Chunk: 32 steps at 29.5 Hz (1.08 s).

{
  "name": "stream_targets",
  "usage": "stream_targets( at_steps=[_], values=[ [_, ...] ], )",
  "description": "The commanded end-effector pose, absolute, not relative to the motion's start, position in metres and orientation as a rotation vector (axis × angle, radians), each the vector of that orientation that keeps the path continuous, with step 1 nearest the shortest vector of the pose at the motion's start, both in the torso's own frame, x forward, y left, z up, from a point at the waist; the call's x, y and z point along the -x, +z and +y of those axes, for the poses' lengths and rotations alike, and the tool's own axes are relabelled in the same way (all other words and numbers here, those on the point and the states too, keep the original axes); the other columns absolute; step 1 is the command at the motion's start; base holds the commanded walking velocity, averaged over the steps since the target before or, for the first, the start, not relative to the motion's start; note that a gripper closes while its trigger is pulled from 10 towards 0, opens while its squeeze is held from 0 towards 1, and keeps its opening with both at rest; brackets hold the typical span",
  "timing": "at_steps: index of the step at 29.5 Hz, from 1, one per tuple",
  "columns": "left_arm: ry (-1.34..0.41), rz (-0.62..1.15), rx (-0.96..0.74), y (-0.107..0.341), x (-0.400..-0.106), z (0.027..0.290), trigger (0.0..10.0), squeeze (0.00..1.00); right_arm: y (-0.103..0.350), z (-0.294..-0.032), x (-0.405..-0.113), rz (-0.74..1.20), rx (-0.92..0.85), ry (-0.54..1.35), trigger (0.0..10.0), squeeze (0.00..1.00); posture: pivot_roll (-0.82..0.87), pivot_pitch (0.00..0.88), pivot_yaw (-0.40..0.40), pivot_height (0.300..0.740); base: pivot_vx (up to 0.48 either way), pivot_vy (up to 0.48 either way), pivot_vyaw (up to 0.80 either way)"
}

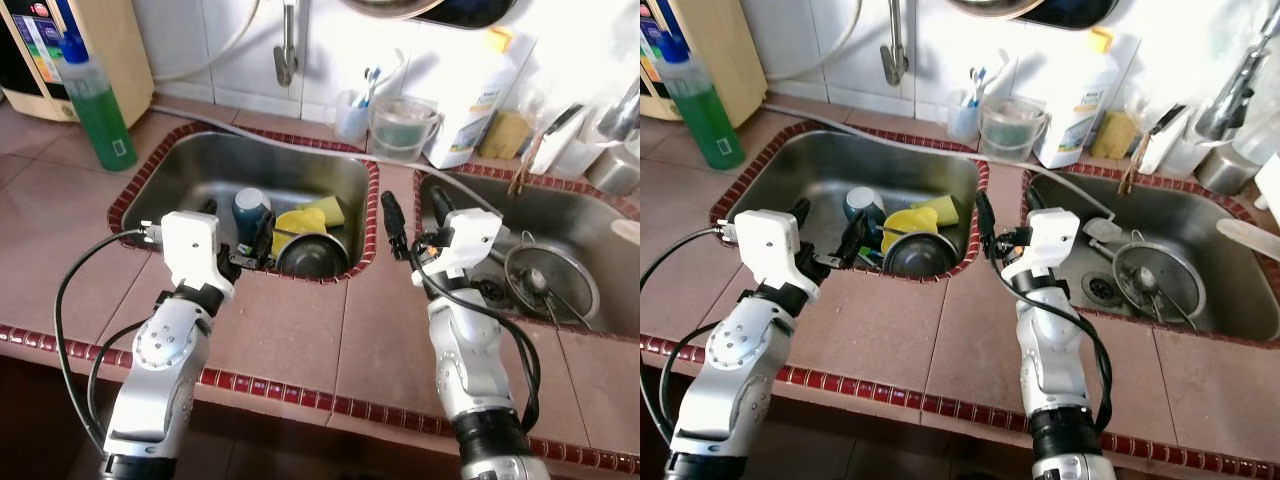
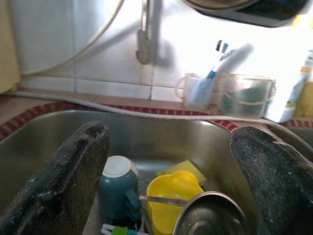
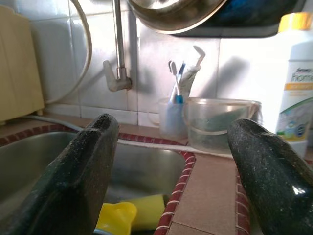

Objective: Kitchen organization

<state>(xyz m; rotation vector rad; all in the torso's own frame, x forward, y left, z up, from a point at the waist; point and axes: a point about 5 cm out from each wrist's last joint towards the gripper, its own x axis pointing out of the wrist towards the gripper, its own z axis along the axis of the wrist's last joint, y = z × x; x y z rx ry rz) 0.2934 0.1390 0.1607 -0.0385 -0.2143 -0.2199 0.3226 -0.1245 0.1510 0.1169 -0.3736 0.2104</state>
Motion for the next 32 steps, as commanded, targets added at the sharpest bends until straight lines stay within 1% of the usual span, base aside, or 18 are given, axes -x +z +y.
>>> stream_targets(
  at_steps=[1, 3, 7, 11, 13, 19, 24, 26, 27, 32],
  values=[
    [-0.193, -0.244, 0.014, 0.159, -0.295, 0.138, 10.0, 0.00, 0.149, -0.122, -0.317, -0.389, -0.067, 0.200, 10.0, 0.00, -0.13, 0.000, -0.065, 0.740, 0.000, 0.000, 0.00],
    [-0.177, -0.233, 0.051, 0.153, -0.295, 0.138, 10.0, 0.00, 0.144, -0.120, -0.313, -0.384, -0.053, 0.185, 10.0, 0.00, -0.13, 0.000, -0.065, 0.740, 0.000, 0.000, 0.00],
    [-0.171, -0.256, 0.064, 0.149, -0.294, 0.138, 10.0, 0.00, 0.139, -0.120, -0.309, -0.382, -0.036, 0.153, 10.0, 0.00, -0.13, 0.000, -0.065, 0.740, 0.000, 0.000, 0.00],
    [-0.149, -0.251, 0.110, 0.138, -0.290, 0.142, 10.0, 0.00, 0.126, -0.117, -0.299, -0.368, 0.017, 0.120, 10.0, 0.00, -0.13, 0.000, -0.065, 0.740, 0.000, 0.000, 0.00],
    [-0.141, -0.258, 0.102, 0.133, -0.284, 0.148, 10.0, 0.00, 0.121, -0.119, -0.292, -0.365, 0.026, 0.100, 10.0, 0.00, -0.13, 0.000, -0.066, 0.740, 0.000, 0.000, 0.00],
    [-0.051, -0.172, 0.070, 0.116, -0.281, 0.168, 10.0, 0.00, 0.101, -0.129, -0.282, -0.295, 0.060, 0.076, 10.0, 0.00, -0.14, 0.000, -0.065, 0.740, 0.000, 0.000, 0.00],
    [-0.049, -0.139, 0.094, 0.117, -0.278, 0.174, 10.0, 0.00, 0.099, -0.135, -0.281, -0.249, 0.038, 0.052, 10.0, 0.00, -0.14, 0.000, -0.061, 0.740, 0.000, 0.000, 0.00],
    [-0.055, -0.135, 0.097, 0.118, -0.277, 0.175, 10.0, 0.00, 0.100, -0.136, -0.281, -0.246, 0.033, 0.045, 10.0, 0.00, -0.14, 0.000, -0.060, 0.740, 0.000, 0.000, 0.00],
    [-0.100, -0.119, 0.085, 0.115, -0.273, 0.170, 10.0, 0.00, 0.099, -0.137, -0.279, -0.239, 0.039, 0.045, 10.0, 0.00, -0.14, 0.000, -0.064, 0.740, 0.000, 0.000, 0.00],
    [-0.144, -0.108, 0.066, 0.107, -0.267, 0.160, 10.0, 0.00, 0.093, -0.137, -0.272, -0.240, 0.083, 0.037, 10.0, 0.00, -0.14, 0.000, -0.063, 0.740, 0.000, 0.000, 0.00]
  ],
)
